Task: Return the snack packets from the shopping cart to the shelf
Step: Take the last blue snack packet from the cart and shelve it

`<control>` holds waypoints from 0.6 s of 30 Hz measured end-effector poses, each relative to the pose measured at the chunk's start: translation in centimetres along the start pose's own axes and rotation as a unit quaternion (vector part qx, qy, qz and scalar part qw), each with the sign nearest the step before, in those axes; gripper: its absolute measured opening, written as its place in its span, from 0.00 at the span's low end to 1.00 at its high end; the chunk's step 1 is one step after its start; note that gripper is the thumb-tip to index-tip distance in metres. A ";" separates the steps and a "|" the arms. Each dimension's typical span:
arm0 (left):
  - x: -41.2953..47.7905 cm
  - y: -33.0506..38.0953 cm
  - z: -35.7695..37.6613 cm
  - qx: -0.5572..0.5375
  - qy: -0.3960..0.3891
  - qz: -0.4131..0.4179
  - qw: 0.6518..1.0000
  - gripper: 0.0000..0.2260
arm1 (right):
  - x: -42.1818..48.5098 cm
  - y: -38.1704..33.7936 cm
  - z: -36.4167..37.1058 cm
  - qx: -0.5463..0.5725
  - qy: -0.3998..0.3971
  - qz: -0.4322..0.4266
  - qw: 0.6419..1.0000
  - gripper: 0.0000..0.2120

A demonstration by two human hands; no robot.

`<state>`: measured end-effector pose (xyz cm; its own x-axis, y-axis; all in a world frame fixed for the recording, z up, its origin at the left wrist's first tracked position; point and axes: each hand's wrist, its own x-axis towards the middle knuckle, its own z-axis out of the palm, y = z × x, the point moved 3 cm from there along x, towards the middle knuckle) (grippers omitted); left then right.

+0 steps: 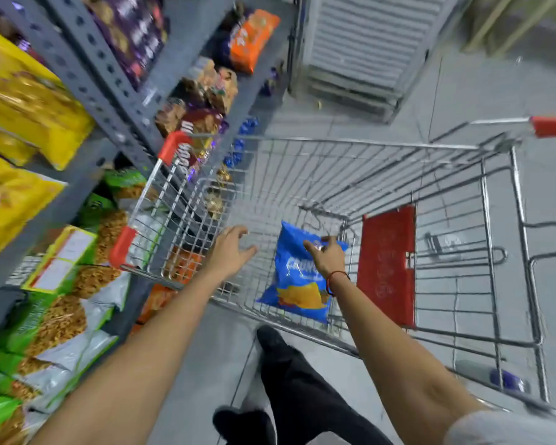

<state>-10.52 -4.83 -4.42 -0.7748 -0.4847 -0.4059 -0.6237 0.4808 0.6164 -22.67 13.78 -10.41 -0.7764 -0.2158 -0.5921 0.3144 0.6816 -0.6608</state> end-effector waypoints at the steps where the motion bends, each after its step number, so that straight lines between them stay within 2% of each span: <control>1: 0.6 -0.9 1.7 0.012 -0.036 -0.019 0.999 0.23 | 0.5 2.0 -0.1 -0.013 0.001 0.033 0.999 0.33; 4: 2.3 -3.2 6.1 0.047 -0.147 -0.079 0.985 0.27 | 1.6 6.7 -0.5 -0.031 0.009 0.115 0.993 0.35; 7: 4.3 -4.2 9.4 0.066 -0.236 -0.096 0.965 0.31 | 3.0 9.5 -0.2 -0.022 -0.010 0.178 0.984 0.38; 12: 7.4 -3.9 13.7 0.041 -0.251 -0.096 0.962 0.37 | 5.3 12.6 1.8 0.052 -0.025 0.219 0.974 0.43; 14: 7.9 -4.1 15.7 -0.009 -0.267 -0.097 0.959 0.35 | 5.7 13.0 2.4 0.071 -0.010 0.207 0.976 0.44; 18: 7.8 -6.1 18.6 -0.049 -0.302 -0.141 0.942 0.39 | 6.4 12.1 3.1 0.083 -0.001 0.180 0.980 0.41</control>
<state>-14.69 2.07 -23.88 -0.5169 -0.0649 -0.8536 -0.8233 0.3110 0.4749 -22.17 18.48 -23.61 -0.5981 0.0171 -0.8012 0.6526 0.5908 -0.4745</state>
